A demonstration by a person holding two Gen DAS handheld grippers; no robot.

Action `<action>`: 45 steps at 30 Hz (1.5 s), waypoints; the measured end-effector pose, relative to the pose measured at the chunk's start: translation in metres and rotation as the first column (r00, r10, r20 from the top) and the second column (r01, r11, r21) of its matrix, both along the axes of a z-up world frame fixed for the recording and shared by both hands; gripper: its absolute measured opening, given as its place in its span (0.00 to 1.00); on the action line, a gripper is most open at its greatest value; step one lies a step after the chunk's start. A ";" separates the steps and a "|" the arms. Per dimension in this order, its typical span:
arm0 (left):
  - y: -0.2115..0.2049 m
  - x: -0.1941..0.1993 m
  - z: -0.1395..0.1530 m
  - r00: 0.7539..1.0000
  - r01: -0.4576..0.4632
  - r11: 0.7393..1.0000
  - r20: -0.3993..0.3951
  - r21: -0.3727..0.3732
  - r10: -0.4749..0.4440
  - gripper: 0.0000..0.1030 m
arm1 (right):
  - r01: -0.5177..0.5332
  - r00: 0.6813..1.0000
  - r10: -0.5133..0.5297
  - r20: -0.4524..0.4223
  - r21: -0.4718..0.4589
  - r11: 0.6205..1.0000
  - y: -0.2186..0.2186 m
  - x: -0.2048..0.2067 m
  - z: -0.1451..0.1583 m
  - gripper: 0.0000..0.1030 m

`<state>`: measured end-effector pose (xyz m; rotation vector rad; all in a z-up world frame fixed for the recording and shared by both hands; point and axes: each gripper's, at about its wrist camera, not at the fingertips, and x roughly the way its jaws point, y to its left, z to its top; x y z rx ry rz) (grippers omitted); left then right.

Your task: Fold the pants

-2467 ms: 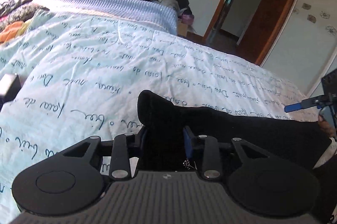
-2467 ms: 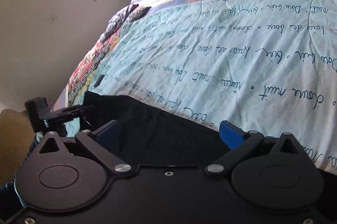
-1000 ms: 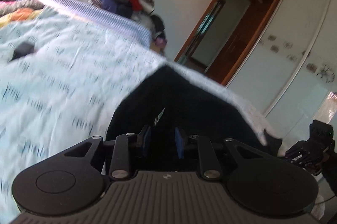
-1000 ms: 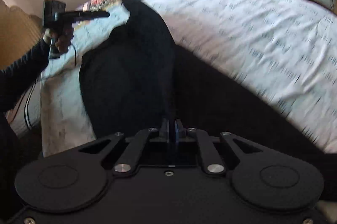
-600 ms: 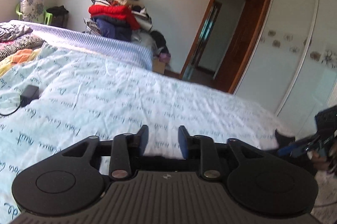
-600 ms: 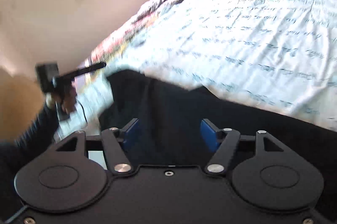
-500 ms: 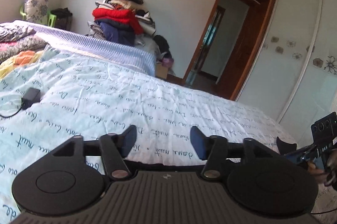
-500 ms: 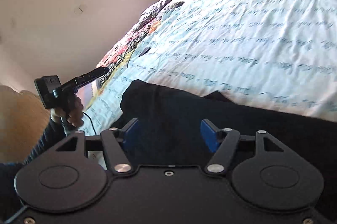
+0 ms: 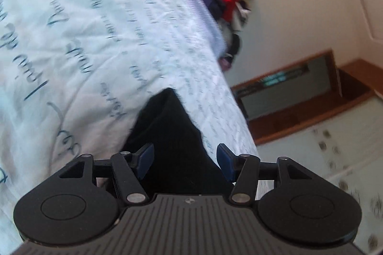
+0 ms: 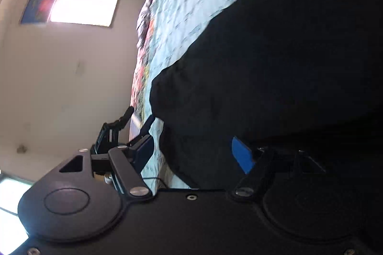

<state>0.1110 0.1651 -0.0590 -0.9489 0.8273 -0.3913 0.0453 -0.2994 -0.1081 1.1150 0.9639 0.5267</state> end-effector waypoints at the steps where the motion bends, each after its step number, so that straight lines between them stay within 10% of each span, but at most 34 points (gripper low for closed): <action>1: 0.000 0.001 -0.003 0.999 -0.023 0.999 -0.043 0.023 0.024 0.58 | 0.015 1.000 -0.015 -0.006 -0.001 1.000 -0.005 -0.005 0.002 0.73; 11: -0.010 0.019 -0.007 0.992 -0.045 0.994 -0.114 0.098 0.056 0.58 | 0.087 0.996 -0.088 -0.016 -0.071 0.994 -0.019 -0.022 -0.001 0.78; 16: -0.036 0.021 0.010 0.999 -0.008 0.957 -0.046 0.290 0.022 0.23 | 0.155 0.988 -0.154 0.021 -0.102 0.983 -0.025 -0.032 0.005 0.78; 20: -0.048 0.009 0.028 1.000 -0.004 0.911 0.019 0.412 -0.004 0.16 | 0.210 0.978 -0.209 0.015 -0.099 0.973 -0.035 -0.043 0.005 0.76; 28: -0.046 -0.007 0.064 0.998 0.004 0.956 0.060 0.295 -0.022 0.12 | 0.257 0.965 -0.259 -0.040 -0.049 0.965 -0.047 -0.052 -0.003 0.75; 30: -0.048 -0.007 0.069 0.997 0.013 0.957 0.068 0.290 -0.034 0.12 | 0.285 0.956 -0.288 -0.045 -0.062 0.956 -0.047 -0.052 -0.005 0.71; 32: -0.047 -0.008 0.067 0.998 0.015 0.953 0.055 0.303 -0.033 0.11 | 0.298 0.953 -0.302 -0.017 -0.114 0.948 -0.044 -0.053 -0.004 0.28; 34: -0.044 -0.009 0.061 0.999 0.027 0.955 0.035 0.296 -0.039 0.11 | 0.288 0.955 -0.295 -0.033 -0.126 0.949 -0.040 -0.052 -0.010 0.07; 45: -0.019 -0.030 0.058 0.999 0.040 0.965 0.005 0.260 -0.043 0.06 | 0.284 0.944 -0.258 0.208 -0.107 0.953 -0.049 -0.086 0.048 0.05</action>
